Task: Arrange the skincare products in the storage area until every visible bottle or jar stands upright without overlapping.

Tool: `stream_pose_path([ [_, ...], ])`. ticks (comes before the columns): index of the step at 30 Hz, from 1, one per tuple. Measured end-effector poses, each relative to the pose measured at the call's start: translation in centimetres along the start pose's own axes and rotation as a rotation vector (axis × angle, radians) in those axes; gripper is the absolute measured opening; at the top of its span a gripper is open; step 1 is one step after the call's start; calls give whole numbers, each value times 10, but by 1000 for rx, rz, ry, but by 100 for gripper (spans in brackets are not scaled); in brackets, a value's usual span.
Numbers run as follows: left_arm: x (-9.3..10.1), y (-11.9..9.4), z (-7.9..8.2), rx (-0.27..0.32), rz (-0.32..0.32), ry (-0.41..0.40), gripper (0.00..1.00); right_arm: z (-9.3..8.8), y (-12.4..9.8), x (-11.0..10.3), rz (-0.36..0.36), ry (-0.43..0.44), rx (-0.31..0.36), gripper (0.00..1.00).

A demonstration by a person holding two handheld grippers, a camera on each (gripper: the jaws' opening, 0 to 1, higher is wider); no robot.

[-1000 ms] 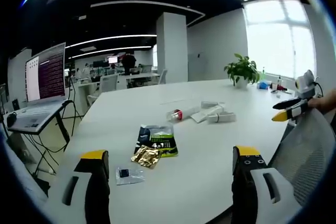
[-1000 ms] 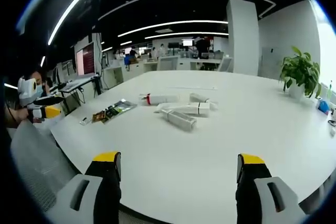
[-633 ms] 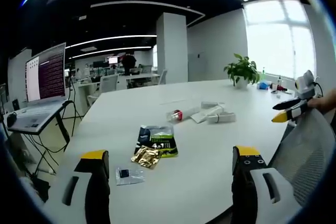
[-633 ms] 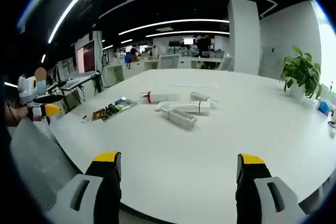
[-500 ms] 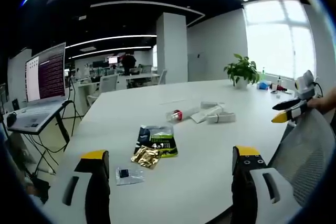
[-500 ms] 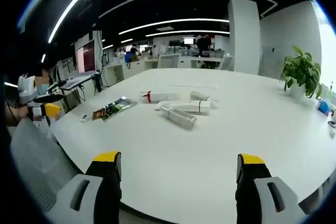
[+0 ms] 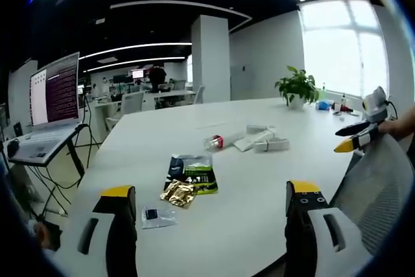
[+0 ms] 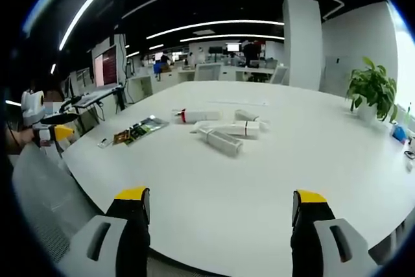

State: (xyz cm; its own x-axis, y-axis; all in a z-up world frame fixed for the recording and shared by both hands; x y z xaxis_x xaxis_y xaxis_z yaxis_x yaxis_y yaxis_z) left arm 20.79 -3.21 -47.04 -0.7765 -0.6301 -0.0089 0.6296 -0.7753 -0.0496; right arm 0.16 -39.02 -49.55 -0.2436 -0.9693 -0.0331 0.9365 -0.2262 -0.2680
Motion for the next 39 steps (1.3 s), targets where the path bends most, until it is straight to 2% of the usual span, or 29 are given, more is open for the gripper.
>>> stream_pose_path([
  [6, -4, -2, 0, 6, 38, -9, 89, -1, 0, -1, 4, -13, -24, 99],
  [18, -2, -1, 0, -4, 23, 2, 88, -1, -2, -2, 10, -11, -41, 99],
  [23, -2, -2, 0, -8, 26, 2, 88, -3, 0, -9, 78, -38, -99, 98],
  [27, -2, -1, -1, -13, 20, 4, 87, -1, -1, -9, 89, -45, -97, 98],
  [34, -2, -1, 0, -10, 22, 0, 87, 7, 0, -2, 101, -45, -105, 97],
  [39, -2, -1, 0, -8, 23, -3, 87, 19, 14, -1, 144, -85, -104, 94],
])
Point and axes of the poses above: the point that each gripper's makers call its tool centre point, and the gripper's own axes: y roughly forward along the fingers, x roughly to its right, z roughly out of its top, the point moved 9 cm from there along -y, roughly backward along the fingers, and after that the axes turned 13 degrees about x, right-handed, at the moved point
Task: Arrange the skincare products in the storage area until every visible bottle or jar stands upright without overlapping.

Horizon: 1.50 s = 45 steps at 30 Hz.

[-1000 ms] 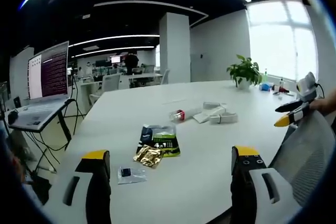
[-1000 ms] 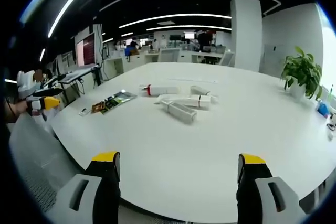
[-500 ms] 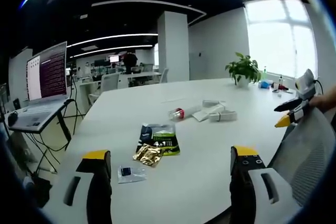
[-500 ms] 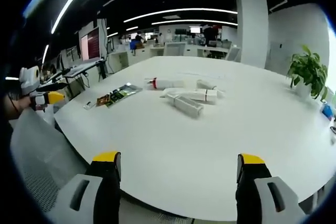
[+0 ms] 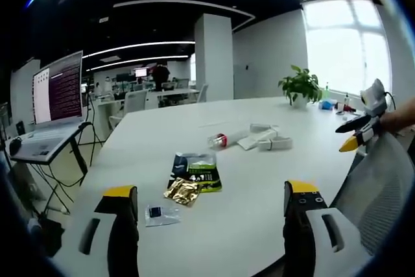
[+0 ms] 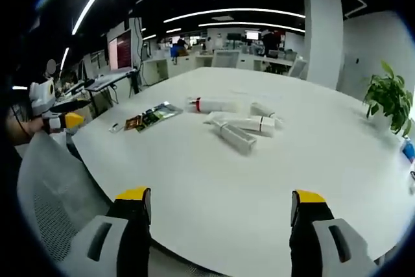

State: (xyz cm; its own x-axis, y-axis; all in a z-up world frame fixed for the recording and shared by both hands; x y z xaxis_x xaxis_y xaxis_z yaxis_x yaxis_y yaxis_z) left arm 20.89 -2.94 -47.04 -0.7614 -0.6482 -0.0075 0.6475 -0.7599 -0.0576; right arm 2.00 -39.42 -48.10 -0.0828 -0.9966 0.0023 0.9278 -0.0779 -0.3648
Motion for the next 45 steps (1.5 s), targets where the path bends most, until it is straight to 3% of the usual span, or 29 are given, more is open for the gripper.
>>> stream_pose_path([
  [3, -1, 0, -1, -4, -1, 4, 86, 11, 4, -3, 21, -26, -4, 92],
  [9, -2, 0, -1, 0, 7, 0, 86, 16, 10, 1, 62, -63, -28, 86],
  [22, -1, 0, -4, -13, -11, 2, 84, 38, 29, 3, 158, -145, -93, 84],
  [36, -1, 0, -6, -34, -13, 4, 83, 59, 71, 23, 234, -258, -129, 81],
  [45, 0, 0, -6, -46, -16, 6, 82, 72, 97, 22, 277, -307, -131, 82],
])
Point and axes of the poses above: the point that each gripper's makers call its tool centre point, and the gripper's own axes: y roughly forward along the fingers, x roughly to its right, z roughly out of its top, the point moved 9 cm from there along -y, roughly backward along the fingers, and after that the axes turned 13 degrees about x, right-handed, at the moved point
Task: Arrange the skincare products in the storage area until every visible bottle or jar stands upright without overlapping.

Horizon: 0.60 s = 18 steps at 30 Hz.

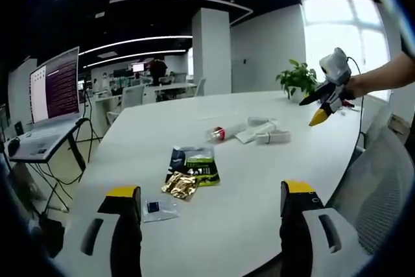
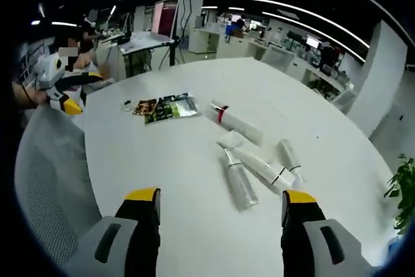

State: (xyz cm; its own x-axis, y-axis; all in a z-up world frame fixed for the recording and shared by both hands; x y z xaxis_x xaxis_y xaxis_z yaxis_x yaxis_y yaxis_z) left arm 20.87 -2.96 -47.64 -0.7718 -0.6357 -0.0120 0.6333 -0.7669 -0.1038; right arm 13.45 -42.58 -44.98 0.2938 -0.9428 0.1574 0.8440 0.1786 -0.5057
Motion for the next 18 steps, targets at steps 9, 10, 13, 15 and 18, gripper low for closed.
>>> stream_pose_path([
  [9, -1, -1, -1, -8, 8, -2, 82, -10, 20, 9, 43, -24, -79, 81],
  [10, -1, -1, -1, -9, 9, -2, 81, -12, 23, 12, 47, -31, -86, 81],
  [13, -2, -1, -2, -13, 12, -2, 81, -12, 27, 16, 59, -40, -101, 80],
  [15, -2, -1, -3, -18, 10, 1, 81, -12, 31, 19, 63, -43, -108, 80],
  [18, -2, -1, -3, -26, 1, 5, 80, -13, 38, 29, 65, -51, -115, 80],
])
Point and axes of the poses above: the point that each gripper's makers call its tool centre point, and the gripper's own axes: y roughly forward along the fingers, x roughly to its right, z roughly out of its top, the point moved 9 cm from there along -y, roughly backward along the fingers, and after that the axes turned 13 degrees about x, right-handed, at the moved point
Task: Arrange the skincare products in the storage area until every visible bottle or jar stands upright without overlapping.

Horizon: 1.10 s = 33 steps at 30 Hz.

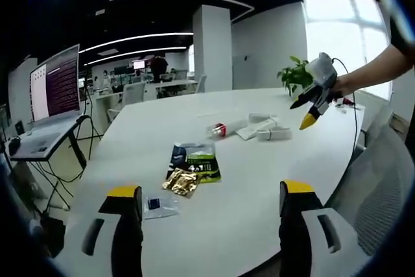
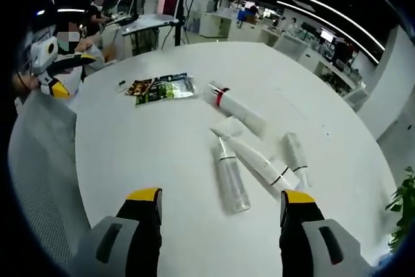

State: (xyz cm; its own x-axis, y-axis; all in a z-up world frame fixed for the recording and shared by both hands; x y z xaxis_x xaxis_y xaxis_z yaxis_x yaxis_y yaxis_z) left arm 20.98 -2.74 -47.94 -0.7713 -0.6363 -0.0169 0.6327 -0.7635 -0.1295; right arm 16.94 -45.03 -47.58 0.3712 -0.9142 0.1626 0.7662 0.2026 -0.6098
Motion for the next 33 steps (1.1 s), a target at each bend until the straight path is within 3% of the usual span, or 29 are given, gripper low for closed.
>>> stream_pose_path([
  [14, 5, 2, -3, -42, -34, 9, 79, 14, 30, 37, 14, -61, -7, 75],
  [23, 6, 2, -6, -69, -49, 9, 79, 15, 51, 53, 41, -66, -39, 72],
  [33, 4, 2, -8, -85, -38, 4, 79, 19, 70, 72, 74, -145, -86, 68],
])
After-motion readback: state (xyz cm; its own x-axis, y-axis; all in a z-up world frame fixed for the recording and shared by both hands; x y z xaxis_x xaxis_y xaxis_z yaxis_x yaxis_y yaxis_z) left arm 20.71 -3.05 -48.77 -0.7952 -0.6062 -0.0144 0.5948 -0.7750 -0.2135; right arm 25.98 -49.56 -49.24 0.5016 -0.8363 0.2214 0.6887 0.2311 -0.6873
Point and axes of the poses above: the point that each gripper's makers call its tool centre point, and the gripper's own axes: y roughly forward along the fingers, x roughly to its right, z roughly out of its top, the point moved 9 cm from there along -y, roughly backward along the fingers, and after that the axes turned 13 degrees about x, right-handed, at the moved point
